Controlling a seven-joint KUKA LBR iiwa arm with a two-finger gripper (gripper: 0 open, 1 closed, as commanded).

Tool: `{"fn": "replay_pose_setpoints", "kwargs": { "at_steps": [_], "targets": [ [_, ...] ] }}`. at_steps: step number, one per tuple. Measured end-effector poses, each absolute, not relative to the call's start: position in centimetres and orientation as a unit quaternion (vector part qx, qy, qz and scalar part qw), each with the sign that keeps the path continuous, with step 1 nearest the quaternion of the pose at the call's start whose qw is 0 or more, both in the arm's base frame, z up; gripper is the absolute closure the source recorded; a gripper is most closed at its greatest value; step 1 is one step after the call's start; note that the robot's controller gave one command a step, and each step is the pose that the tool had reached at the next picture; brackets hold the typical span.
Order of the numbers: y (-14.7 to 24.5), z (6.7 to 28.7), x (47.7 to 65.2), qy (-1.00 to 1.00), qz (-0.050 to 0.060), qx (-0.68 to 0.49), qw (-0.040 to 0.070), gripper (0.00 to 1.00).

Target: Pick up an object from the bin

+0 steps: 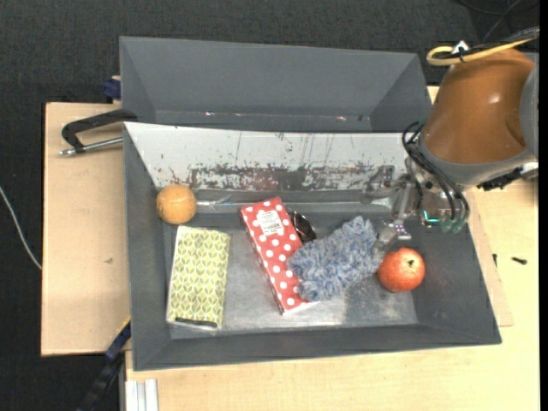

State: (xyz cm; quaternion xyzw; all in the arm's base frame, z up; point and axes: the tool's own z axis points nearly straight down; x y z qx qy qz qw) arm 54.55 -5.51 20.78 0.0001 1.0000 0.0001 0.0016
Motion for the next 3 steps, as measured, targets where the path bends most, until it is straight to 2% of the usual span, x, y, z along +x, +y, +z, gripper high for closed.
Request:
{"fn": "replay_pose_setpoints", "kwargs": {
  "at_steps": [1, 2, 3],
  "targets": [
    [-3.7, 8.3, 53.8, 0.998, -0.003, -0.064, 0.006, 1.00],
    [-3.3, 8.3, 54.3, 0.997, -0.006, -0.077, 0.005, 1.00],
    [-2.3, 8.3, 55.4, 0.995, -0.007, -0.098, 0.009, 1.00]
  ]
}}
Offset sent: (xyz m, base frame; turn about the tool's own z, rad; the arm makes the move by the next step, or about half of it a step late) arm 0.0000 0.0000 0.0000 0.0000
